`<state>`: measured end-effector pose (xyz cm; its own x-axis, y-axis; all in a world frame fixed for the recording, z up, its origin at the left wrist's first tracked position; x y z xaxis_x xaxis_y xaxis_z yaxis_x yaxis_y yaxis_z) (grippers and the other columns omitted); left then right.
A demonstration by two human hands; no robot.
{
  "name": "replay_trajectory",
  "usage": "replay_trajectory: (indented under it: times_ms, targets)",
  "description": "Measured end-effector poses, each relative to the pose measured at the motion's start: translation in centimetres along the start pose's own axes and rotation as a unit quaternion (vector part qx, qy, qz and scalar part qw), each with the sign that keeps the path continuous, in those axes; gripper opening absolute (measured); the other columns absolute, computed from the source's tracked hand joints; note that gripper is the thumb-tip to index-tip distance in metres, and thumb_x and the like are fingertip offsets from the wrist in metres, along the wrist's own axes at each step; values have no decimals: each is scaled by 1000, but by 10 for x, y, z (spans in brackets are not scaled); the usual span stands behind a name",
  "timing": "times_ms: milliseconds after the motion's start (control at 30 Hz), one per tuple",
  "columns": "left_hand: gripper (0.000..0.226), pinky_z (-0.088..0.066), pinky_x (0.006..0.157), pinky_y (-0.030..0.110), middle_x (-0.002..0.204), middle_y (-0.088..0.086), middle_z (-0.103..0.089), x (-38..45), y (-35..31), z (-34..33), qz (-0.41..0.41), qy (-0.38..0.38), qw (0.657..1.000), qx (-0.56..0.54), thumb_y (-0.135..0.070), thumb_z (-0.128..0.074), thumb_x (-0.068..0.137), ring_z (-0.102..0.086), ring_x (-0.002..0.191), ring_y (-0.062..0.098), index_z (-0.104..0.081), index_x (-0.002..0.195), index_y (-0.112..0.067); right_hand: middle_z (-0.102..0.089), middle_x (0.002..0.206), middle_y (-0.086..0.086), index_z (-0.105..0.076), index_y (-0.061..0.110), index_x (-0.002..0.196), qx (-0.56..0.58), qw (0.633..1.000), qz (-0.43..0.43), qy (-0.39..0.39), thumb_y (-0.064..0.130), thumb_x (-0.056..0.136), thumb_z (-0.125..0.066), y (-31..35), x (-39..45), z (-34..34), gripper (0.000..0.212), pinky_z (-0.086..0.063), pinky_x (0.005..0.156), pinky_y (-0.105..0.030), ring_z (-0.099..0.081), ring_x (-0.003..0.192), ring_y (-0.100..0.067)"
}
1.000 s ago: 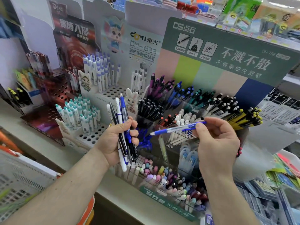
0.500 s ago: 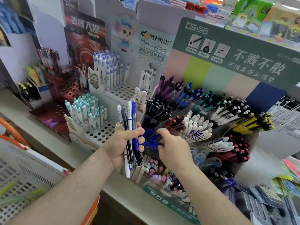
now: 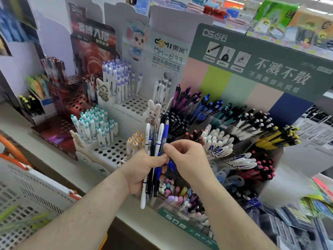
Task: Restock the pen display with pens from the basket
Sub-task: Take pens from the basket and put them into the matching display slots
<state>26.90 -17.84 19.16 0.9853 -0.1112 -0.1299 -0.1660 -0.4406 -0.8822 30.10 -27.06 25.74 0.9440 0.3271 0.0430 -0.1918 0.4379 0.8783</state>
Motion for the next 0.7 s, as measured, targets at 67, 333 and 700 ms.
replay_trajectory:
  times_ms: [67, 333, 700]
  targets:
    - [12, -46, 50, 28, 71, 9, -55, -1, 1, -5, 7, 9, 1000, 17, -17, -69, 83, -52, 58, 18, -63, 88, -7, -68, 61, 8, -72, 18, 81, 33, 999, -20, 7, 19, 92, -68, -2, -1, 0, 13, -49, 54, -14, -59, 53, 1]
    - [22, -51, 52, 29, 76, 12, -66, 0, 2, -12, 21, -7, 1000, 9, -25, -61, 86, -63, 64, 20, -67, 94, -6, -55, 60, 1, -59, 6, 85, 170, 980, -103, -10, 12, 99, -53, -20, -5, -2, 17, -49, 51, -27, -53, 52, -12]
    - [34, -45, 45, 18, 70, -2, -53, 12, -15, 13, 12, 7, 963, -269, -21, -95, 51, -45, 49, 5, -71, 72, -10, -52, 59, 12, -67, 35, 96, -53, 996, 46, 52, 21, 102, -53, 12, -22, 13, 20, -33, 44, -20, -40, 46, -3]
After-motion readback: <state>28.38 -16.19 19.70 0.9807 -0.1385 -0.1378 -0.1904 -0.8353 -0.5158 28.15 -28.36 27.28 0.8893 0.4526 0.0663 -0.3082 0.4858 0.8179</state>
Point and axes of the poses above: each hand's wrist, its own x-axis towards the middle knuckle, its own z-axis out of the back of the hand, y = z × x, the point moved 10 cm from there along x, towards the middle knuckle
